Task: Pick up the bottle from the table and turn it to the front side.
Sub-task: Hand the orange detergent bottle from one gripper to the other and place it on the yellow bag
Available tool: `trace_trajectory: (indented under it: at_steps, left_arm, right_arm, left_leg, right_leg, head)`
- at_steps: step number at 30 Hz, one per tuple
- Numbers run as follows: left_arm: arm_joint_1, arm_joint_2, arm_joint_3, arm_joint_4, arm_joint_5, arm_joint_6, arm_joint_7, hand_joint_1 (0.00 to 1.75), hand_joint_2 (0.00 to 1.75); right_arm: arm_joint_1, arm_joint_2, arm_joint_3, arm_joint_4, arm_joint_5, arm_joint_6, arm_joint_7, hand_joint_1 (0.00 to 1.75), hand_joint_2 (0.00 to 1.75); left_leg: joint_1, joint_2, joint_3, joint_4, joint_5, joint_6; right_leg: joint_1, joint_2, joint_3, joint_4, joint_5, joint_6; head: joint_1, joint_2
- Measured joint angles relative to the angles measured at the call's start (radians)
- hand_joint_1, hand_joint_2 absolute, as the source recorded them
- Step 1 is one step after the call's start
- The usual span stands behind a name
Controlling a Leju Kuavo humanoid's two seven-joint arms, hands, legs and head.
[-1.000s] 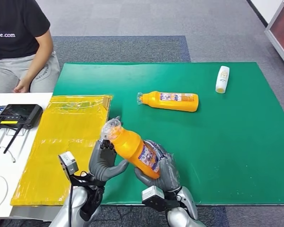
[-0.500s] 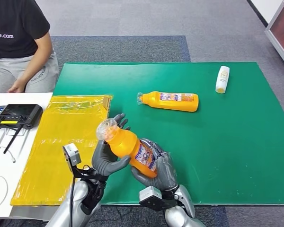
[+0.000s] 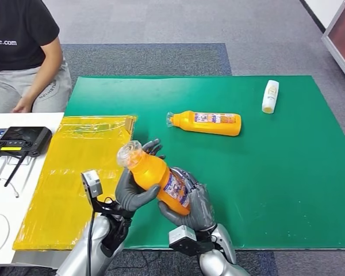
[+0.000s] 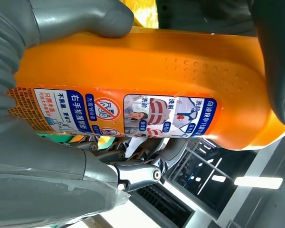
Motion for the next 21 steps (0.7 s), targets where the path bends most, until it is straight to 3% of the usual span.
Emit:
trace_trajectory:
  at_steps: [2, 8, 9, 10, 12, 13, 16, 20, 21]
  left_arm:
    - [-0.008, 0.000, -0.006, 0.005, 0.001, -0.008, 0.001, 1.75, 1.75]
    - [-0.030, -0.001, -0.010, 0.019, 0.010, -0.026, 0.002, 1.75, 1.75]
    - [-0.033, -0.002, -0.010, 0.020, 0.011, -0.028, 0.002, 1.75, 1.75]
    - [-0.035, -0.002, -0.010, 0.021, 0.011, -0.029, 0.002, 1.75, 1.75]
    - [-0.040, -0.003, -0.010, 0.021, 0.008, -0.029, 0.002, 1.75, 1.75]
    - [-0.042, -0.003, -0.010, 0.021, 0.003, -0.025, 0.001, 1.75, 1.75]
    - [-0.044, -0.001, -0.012, 0.021, -0.058, 0.021, -0.010, 1.75, 1.75]
    - [-0.041, 0.022, -0.015, 0.022, -0.207, 0.125, -0.021, 1.75, 1.75]
    - [-0.040, 0.033, -0.014, 0.022, -0.245, 0.143, -0.022, 1.75, 1.75]
  right_arm:
    - [-0.002, 0.000, 0.000, -0.003, -0.001, -0.002, 0.000, 1.70, 1.75]
    - [-0.003, 0.000, 0.005, -0.022, -0.002, 0.000, 0.003, 1.30, 1.75]
    - [-0.003, 0.000, 0.006, -0.025, -0.002, 0.001, 0.003, 1.07, 1.75]
    - [-0.003, 0.000, 0.008, -0.028, -0.002, 0.002, 0.004, 0.70, 1.75]
    - [-0.002, 0.000, 0.012, -0.032, -0.007, 0.001, 0.004, 0.14, 1.75]
    - [-0.002, 0.000, 0.013, -0.034, -0.012, 0.000, 0.004, 0.00, 1.75]
    - [0.003, 0.000, 0.015, -0.036, -0.029, -0.006, 0.003, 0.00, 1.75]
    - [0.009, 0.005, 0.025, -0.055, -0.032, -0.014, -0.009, 0.00, 0.00]
    - [0.011, 0.007, 0.027, -0.059, -0.033, -0.015, -0.010, 0.00, 0.00]
  left_leg:
    - [0.000, 0.000, 0.000, 0.000, 0.000, 0.000]
    - [0.000, 0.000, 0.000, 0.000, 0.000, 0.000]
    - [0.000, 0.000, 0.000, 0.000, 0.000, 0.000]
    - [0.000, 0.000, 0.000, 0.000, 0.000, 0.000]
    - [0.000, 0.000, 0.000, 0.000, 0.000, 0.000]
    - [0.000, 0.000, 0.000, 0.000, 0.000, 0.000]
    - [0.000, 0.000, 0.000, 0.000, 0.000, 0.000]
    - [0.000, 0.001, 0.000, 0.000, 0.000, 0.000]
    - [0.000, 0.001, 0.000, 0.000, 0.000, -0.001]
  right_leg:
    - [0.000, 0.000, 0.000, 0.000, 0.000, 0.000]
    - [0.000, 0.000, 0.000, 0.000, 0.000, 0.000]
    - [0.000, 0.000, 0.000, 0.000, 0.000, 0.000]
    - [0.000, 0.000, 0.000, 0.000, 0.000, 0.000]
    - [0.000, 0.000, 0.000, 0.000, 0.000, 0.000]
    - [0.000, 0.000, 0.000, 0.000, 0.000, 0.000]
    - [0.000, 0.000, 0.000, 0.000, 0.000, 0.000]
    - [0.000, 0.001, -0.001, 0.000, 0.000, 0.000]
    - [0.000, 0.001, -0.001, 0.000, 0.000, -0.001]
  head:
    - [0.000, 0.000]
    - [0.000, 0.000]
    - [0.000, 0.000]
    - [0.000, 0.000]
    - [0.000, 0.000]
    - [0.000, 0.000]
    - [0.000, 0.000]
    - [0.000, 0.000]
    - [0.000, 0.000]
